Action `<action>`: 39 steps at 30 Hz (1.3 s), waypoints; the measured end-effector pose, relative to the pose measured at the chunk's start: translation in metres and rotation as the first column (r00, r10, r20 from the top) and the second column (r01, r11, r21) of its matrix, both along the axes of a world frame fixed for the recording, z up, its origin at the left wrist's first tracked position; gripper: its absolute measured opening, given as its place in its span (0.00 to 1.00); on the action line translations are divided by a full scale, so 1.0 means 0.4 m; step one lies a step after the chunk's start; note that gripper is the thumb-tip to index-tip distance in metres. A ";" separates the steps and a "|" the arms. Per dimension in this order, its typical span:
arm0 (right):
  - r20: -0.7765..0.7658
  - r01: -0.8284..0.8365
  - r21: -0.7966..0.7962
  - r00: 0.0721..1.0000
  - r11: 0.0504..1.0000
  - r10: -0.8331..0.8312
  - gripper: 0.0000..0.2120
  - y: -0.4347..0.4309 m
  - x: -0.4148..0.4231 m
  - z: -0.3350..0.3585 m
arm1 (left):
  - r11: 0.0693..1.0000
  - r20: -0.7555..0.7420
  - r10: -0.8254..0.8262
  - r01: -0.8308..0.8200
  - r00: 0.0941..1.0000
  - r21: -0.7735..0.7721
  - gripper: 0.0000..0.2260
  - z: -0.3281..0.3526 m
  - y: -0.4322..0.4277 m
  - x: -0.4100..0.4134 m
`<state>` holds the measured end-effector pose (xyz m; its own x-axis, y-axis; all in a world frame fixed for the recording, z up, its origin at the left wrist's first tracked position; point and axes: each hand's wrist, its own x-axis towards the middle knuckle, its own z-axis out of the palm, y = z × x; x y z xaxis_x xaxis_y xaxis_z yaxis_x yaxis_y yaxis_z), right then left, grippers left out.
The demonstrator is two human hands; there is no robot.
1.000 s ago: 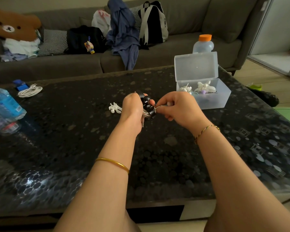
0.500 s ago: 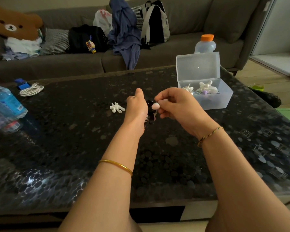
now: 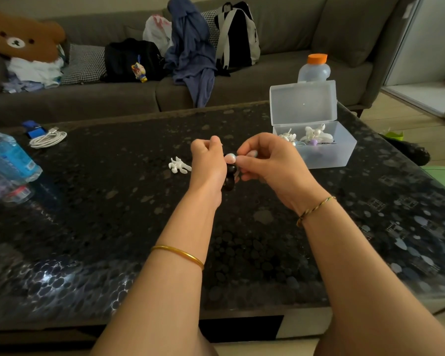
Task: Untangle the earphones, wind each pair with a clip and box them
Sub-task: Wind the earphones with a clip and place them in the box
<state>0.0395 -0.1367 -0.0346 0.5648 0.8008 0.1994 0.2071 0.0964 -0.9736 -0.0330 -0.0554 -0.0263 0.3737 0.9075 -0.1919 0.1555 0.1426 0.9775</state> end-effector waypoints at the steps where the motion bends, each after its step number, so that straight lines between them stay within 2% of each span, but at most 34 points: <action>1: 0.006 0.007 -0.007 1.000 1.000 -0.007 0.05 0.002 0.002 -0.001 | 1.000 -0.005 -0.020 0.020 1.000 0.019 0.06 0.000 -0.001 -0.001; 4: 0.030 0.053 -0.028 0.998 0.998 -0.052 0.07 0.005 0.007 -0.003 | 0.994 0.023 -0.105 0.106 0.994 -0.033 0.11 0.011 0.002 -0.013; 7: 0.009 0.090 -0.004 0.996 0.996 -0.090 0.08 0.004 0.015 -0.002 | 0.939 0.160 -0.297 0.318 0.942 -0.133 0.13 0.021 0.006 -0.030; 9: 0.003 0.087 0.019 0.996 0.996 -0.087 0.08 0.001 0.016 0.001 | 0.915 0.117 -0.384 0.395 0.916 -0.087 0.10 0.019 0.003 -0.034; 11: 0.028 0.043 0.017 0.999 0.999 -0.044 0.10 -0.001 0.019 0.002 | 0.916 0.091 -0.392 0.398 0.916 -0.058 0.09 0.016 -0.001 -0.034; 14: 0.085 -0.041 -0.034 0.995 0.999 0.044 0.14 -0.006 0.024 0.004 | 0.923 0.144 -0.358 0.373 0.923 -0.097 0.07 0.019 -0.002 -0.036; 17: 0.180 -0.003 -0.079 0.984 0.997 0.018 0.12 -0.009 0.029 0.008 | 0.910 0.182 -0.377 0.400 0.908 -0.111 0.10 0.023 -0.004 -0.038; 21: 0.190 0.089 -0.074 0.979 0.993 -0.073 0.08 -0.009 0.032 0.009 | 0.938 0.187 -0.337 0.347 0.923 -0.019 0.09 0.017 -0.001 -0.035; 27: 0.162 0.194 -0.060 0.970 0.979 -0.182 0.08 0.010 0.025 -0.008 | 0.944 0.090 -0.280 0.258 0.956 0.206 0.03 -0.003 -0.002 -0.027; 30: 0.139 0.254 -0.044 0.959 0.966 -0.246 0.09 0.018 0.024 -0.017 | 0.882 -0.063 -0.166 0.177 0.984 0.437 0.05 -0.009 0.007 -0.024; 32: 0.138 0.288 -0.029 0.950 0.957 -0.281 0.08 0.021 0.022 -0.020 | 0.824 -0.088 -0.119 0.148 0.989 0.547 0.05 -0.009 0.013 -0.024; 35: 0.165 0.318 -0.011 0.936 0.948 -0.312 0.08 0.024 0.017 -0.021 | 0.795 -0.093 -0.131 0.161 0.987 0.585 0.02 -0.010 0.011 -0.024; 39: 0.232 0.341 0.009 0.913 0.940 -0.334 0.08 0.028 0.012 -0.025 | 0.797 -0.187 -0.091 0.184 0.978 0.575 0.04 -0.020 0.021 -0.018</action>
